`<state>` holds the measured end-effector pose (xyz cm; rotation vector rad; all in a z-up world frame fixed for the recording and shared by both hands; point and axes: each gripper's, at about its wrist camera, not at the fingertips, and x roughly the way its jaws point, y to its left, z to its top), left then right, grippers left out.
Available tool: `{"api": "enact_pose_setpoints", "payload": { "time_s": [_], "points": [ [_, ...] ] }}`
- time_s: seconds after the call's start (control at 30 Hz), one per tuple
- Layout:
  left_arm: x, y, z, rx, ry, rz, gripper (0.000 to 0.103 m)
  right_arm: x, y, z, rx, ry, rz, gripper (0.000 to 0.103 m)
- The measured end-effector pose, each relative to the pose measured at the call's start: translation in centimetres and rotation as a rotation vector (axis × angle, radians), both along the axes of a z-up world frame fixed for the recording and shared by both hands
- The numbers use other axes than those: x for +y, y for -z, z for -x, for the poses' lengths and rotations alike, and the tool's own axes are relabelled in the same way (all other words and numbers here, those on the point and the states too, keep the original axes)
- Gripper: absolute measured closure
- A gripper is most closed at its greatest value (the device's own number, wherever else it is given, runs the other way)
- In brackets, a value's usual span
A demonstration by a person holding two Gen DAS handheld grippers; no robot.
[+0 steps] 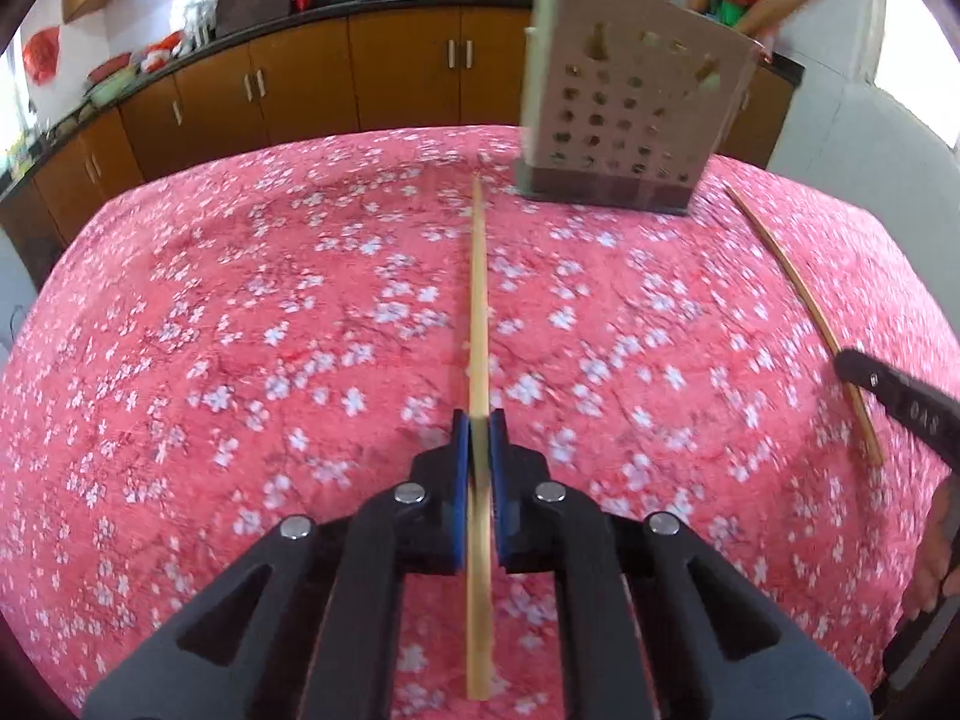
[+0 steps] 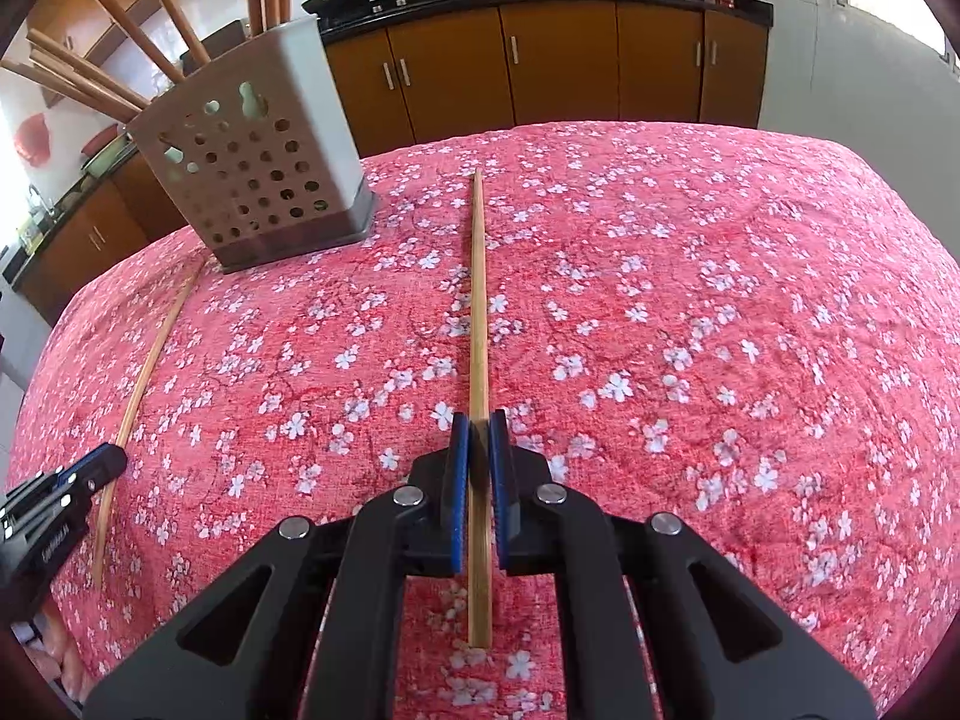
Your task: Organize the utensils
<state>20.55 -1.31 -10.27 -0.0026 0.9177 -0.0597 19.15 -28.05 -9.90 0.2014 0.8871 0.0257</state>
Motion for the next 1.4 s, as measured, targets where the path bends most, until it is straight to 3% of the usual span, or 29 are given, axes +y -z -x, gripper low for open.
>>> {"api": "enact_pose_setpoints", "payload": {
  "time_s": [0.13,0.3,1.4],
  "points": [
    [3.8,0.0,-2.1,0.008,-0.083,0.019,0.094,0.4,0.0,-0.7,-0.009,-0.017,0.025,0.095],
    [6.7,0.1,-3.5,0.000,-0.116,0.033,0.092,0.4,0.2,-2.2,-0.012,-0.016,0.098,0.095],
    [7.3,0.2,-3.5,-0.019,-0.113,0.071,0.092,0.0,0.6,-2.8,-0.024,-0.008,0.089,0.095]
  ]
}}
